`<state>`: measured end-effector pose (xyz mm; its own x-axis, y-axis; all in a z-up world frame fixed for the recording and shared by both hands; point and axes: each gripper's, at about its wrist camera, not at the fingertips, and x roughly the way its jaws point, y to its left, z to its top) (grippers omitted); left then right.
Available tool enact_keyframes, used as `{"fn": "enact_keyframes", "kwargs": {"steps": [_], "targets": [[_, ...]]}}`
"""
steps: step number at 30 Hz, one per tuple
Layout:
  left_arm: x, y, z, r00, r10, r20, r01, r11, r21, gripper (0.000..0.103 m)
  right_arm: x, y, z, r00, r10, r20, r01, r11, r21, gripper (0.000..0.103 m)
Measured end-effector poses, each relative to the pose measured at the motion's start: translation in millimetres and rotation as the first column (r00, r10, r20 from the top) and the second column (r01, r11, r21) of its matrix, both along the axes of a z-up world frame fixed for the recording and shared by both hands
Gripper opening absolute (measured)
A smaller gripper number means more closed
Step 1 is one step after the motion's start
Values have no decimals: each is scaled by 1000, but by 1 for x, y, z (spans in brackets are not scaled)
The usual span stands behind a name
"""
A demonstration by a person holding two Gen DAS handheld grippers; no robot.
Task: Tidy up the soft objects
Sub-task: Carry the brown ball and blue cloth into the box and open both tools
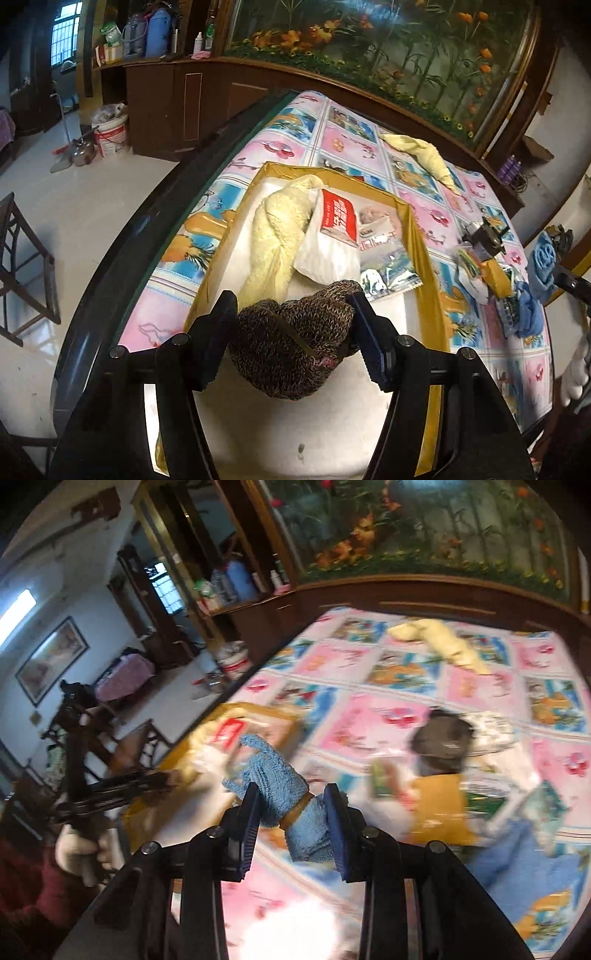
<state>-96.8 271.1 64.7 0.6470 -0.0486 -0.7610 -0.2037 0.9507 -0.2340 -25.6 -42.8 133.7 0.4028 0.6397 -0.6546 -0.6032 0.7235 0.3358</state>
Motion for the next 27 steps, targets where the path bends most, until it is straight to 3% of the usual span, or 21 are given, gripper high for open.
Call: {"fn": "enact_keyframes", "kwargs": {"steps": [3,6,8,14,17,19,24,27], "targets": [[19,7,-10,999,21,-43,-22,1000,-10,62,-4,40,-9,998,56,-24,-56,998,11,34],[20,21,-14,997,55,-57,-63,988,-142,62,-5,80,-21,992,109,-67,-108,994,20,34],[11,30,-8,997,70,-14,-72,973,-220,62,-6,102,-27,987,140,-84,-139,990,15,34],[-27,31,27,987,103,122,-84,985,-153,63,-7,157,-54,980,176,-97,-185,978,-92,36],[-40,28,37,978,123,167,-108,990,-95,72,-4,170,-71,984,150,-97,-164,974,-159,40],[-46,25,41,974,121,192,-111,992,-62,73,-5,169,-74,988,125,-96,-141,973,-184,40],[-49,14,41,978,91,188,-76,994,-83,73,-20,131,-31,999,45,-17,-47,995,-90,40],[-53,-4,48,978,46,202,-29,996,-87,73,-33,91,1,997,-19,73,22,999,-42,48]]}}
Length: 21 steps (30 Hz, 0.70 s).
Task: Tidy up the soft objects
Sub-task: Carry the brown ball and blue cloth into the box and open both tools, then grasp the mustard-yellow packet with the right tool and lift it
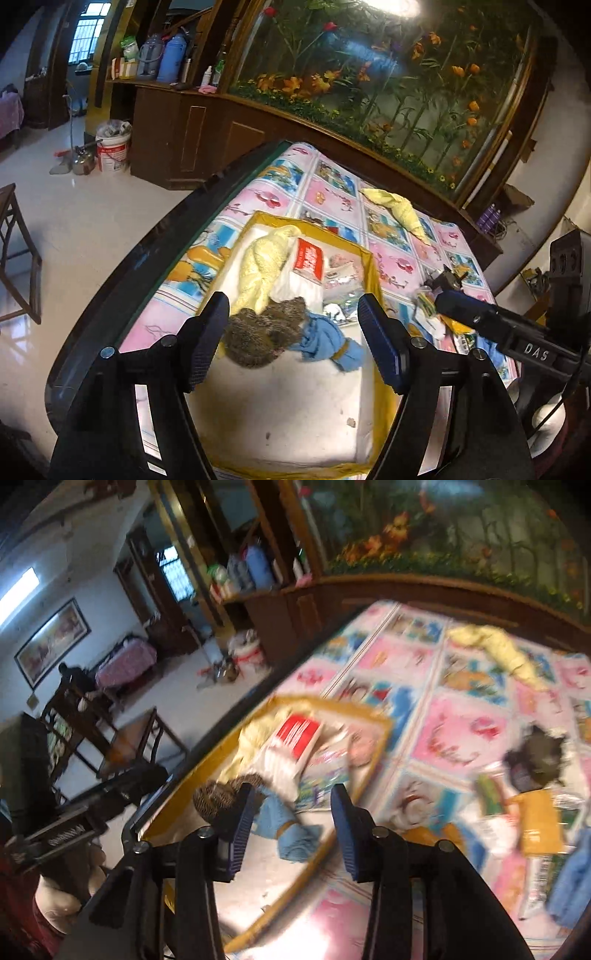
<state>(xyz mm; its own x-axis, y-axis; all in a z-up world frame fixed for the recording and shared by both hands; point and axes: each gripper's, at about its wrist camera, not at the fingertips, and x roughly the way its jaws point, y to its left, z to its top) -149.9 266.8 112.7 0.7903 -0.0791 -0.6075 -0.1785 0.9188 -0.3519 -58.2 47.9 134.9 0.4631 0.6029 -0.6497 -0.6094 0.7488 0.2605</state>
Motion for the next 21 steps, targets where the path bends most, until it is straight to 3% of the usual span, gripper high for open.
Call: {"fn": "enact_keyframes", "kwargs": {"steps": [2,5,13,17,21], "targets": [[0,-20,5,999,-44,3,44,999,21,73,-5,-30,9,998,-53,41,53,999,14,57],[6,-53,8,991,-137,-1,137,990,27,73,-10,-85,9,982,-166,90,168,986,-6,60],[27,-135,-9,949,-301,-94,303,953,9,73,0,-220,-29,906,-421,38,423,902,-90,61],[33,-158,-17,935,-330,-130,332,943,-7,73,11,-235,-35,897,-443,10,442,894,-73,61],[34,-168,-24,928,-339,-153,339,940,-24,73,29,-197,-35,946,-321,-32,319,946,-66,61]]}}
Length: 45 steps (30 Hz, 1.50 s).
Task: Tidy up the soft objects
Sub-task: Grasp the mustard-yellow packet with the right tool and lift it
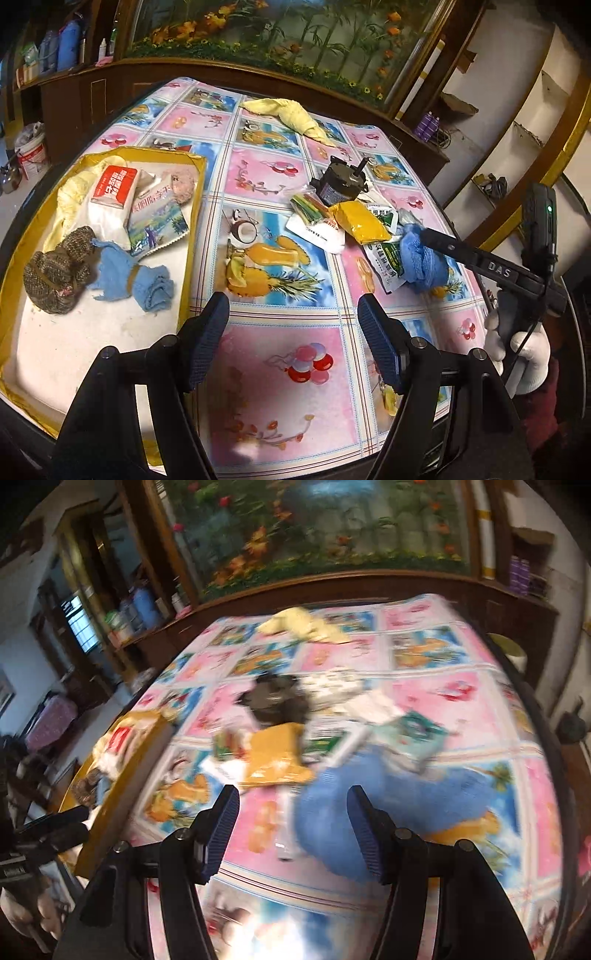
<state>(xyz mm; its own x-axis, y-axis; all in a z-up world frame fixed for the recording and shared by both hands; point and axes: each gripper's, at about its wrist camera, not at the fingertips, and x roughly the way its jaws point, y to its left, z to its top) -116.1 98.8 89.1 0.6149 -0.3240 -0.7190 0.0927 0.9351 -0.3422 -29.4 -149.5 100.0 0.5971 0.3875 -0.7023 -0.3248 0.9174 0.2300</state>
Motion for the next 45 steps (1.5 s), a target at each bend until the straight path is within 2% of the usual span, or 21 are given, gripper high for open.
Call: {"fn": "enact_keyframes", "kwargs": {"steps": [3,8,12,13,14,15,19,20,23,24,26,27,29,30,32,36,41,45], "targets": [[-1,0,-3,1000,0,-9,0,1000,-1,73,22,48,-4,995,102,-22,-102,994,-32,61],[-7,12,-6,1000,-2,-3,2,1000,-9,73,62,109,-12,991,131,-17,-132,981,-141,60],[-10,26,-9,1000,-7,5,7,1000,-27,73,90,141,-32,991,116,-62,-128,962,-241,59],[-11,30,-9,1000,-9,5,9,999,-32,73,94,146,-38,991,116,-73,-131,957,-260,50],[-11,33,-10,1000,-10,7,10,999,-34,73,96,149,-44,990,115,-85,-134,952,-276,25],[-12,36,-10,1000,-12,10,12,999,-34,73,97,151,-50,988,111,-108,-138,949,-283,16],[-12,41,-12,999,-28,22,29,999,-34,73,82,148,-54,972,159,-171,-193,960,-203,14],[-13,41,-12,999,-33,22,34,999,-39,73,73,147,-54,962,183,-203,-218,962,-162,14],[-13,39,-13,999,-42,24,43,998,-46,73,46,145,-58,888,329,-323,-342,940,17,15],[-14,38,-13,999,-45,26,46,998,-46,73,38,138,-53,882,344,-321,-346,937,55,15],[-16,33,-14,998,-54,25,55,998,-41,73,31,119,-33,905,334,-262,-325,943,78,18],[-16,32,-14,998,-56,21,57,998,-41,73,30,108,-23,923,316,-221,-307,949,72,23],[-18,27,-14,998,-60,19,61,997,-37,73,33,82,-5,967,220,-131,-221,975,6,51],[-18,25,-13,998,-60,19,61,998,-34,73,34,69,0,983,162,-88,-165,986,-34,57],[-19,21,-13,998,-63,16,64,997,-35,73,38,51,0,994,96,-54,-100,991,-86,59],[-23,5,-15,996,-89,2,89,996,-23,73,50,40,-15,996,52,-69,-62,988,-139,59],[-26,-8,-17,995,-103,-8,103,994,-20,73,74,57,-35,997,50,-64,-64,969,-237,59],[-29,-12,-16,996,-94,-11,94,995,-17,73,92,79,-55,990,86,-109,-117,942,-315,59]]}}
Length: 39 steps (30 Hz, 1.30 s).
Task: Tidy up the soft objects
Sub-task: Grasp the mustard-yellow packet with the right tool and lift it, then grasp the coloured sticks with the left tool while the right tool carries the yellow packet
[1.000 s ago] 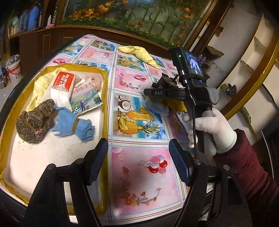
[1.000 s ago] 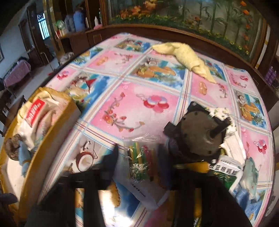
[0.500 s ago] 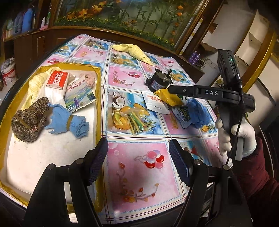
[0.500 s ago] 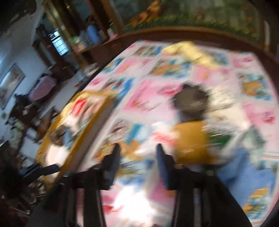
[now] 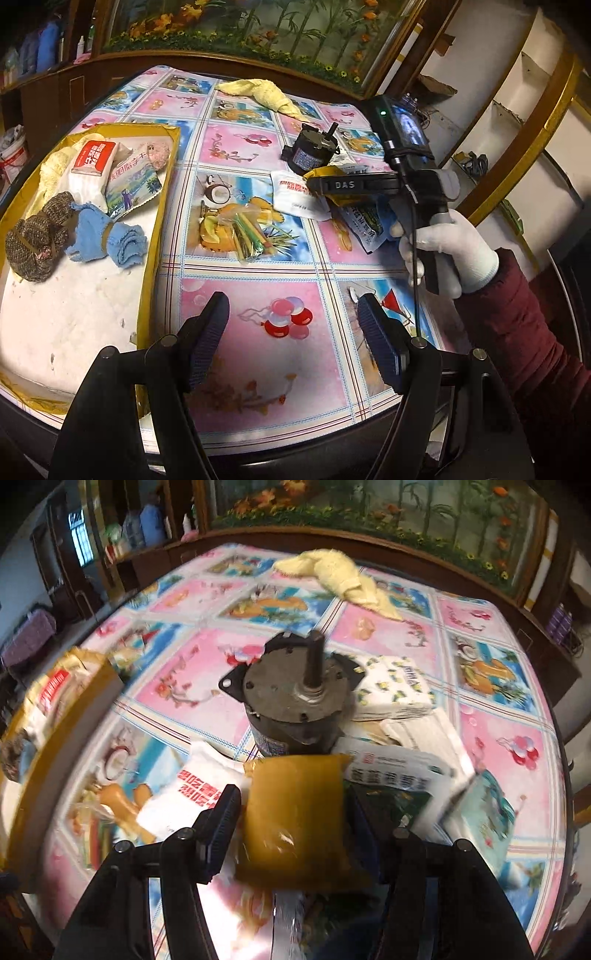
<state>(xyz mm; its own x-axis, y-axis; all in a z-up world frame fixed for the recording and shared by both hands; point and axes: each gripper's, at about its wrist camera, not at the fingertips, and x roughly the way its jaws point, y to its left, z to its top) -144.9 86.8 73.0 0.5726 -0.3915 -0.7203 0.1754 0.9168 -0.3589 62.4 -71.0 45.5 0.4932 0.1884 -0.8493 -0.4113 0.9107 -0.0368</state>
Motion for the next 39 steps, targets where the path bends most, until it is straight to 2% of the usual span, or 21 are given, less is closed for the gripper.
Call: {"fn": "enact_keyframes", "kwargs": {"steps": [1,2,3,8,11,14,18,20,26,29,30,32,33,35,39], "targets": [[-1,0,0,1000,3,-1,-3,1000,-2,73,2,0,-2,1000,6,-11,-6,1000,15,58],[-1,0,0,1000,7,-2,-7,1000,-2,73,4,-1,-1,999,5,-33,-4,999,48,49],[-2,0,-1,1000,11,-5,-11,1000,-1,73,4,-3,-1,998,6,-58,-1,997,72,45],[-2,0,-1,1000,24,-8,-24,1000,0,73,-18,-5,3,999,25,-42,-21,996,90,44],[-1,2,-1,999,38,-17,-38,999,5,73,-32,-23,20,1000,-4,-4,5,980,197,44],[6,2,-6,999,45,-30,-45,999,13,73,-53,-47,39,998,-32,54,12,940,340,44],[31,-7,-16,996,48,-69,-47,999,20,73,-69,-62,40,994,-55,98,9,906,423,45],[46,-13,-17,997,57,-55,-53,997,57,73,-70,-65,37,992,-67,111,12,900,436,45],[104,-33,-33,998,39,-41,-30,980,199,73,-63,-75,19,996,-76,54,39,864,502,45],[120,-36,-50,996,52,-79,-30,966,256,72,-66,-77,22,995,-72,65,28,855,518,45],[120,-37,-52,996,53,-66,-33,962,270,71,-67,-76,22,995,-69,69,23,854,519,45],[116,-41,-53,999,44,-24,-33,947,320,38,-68,-74,23,995,-67,76,18,857,516,45],[115,-41,-54,999,41,-17,-33,945,326,27,-68,-73,23,995,-64,82,13,859,512,45],[113,-36,-54,999,33,-14,-27,959,281,17,-71,-71,24,993,-66,98,8,864,504,45],[104,-31,-48,999,41,1,-40,977,207,15,-73,-73,27,988,-89,129,13,867,497,45]]}}
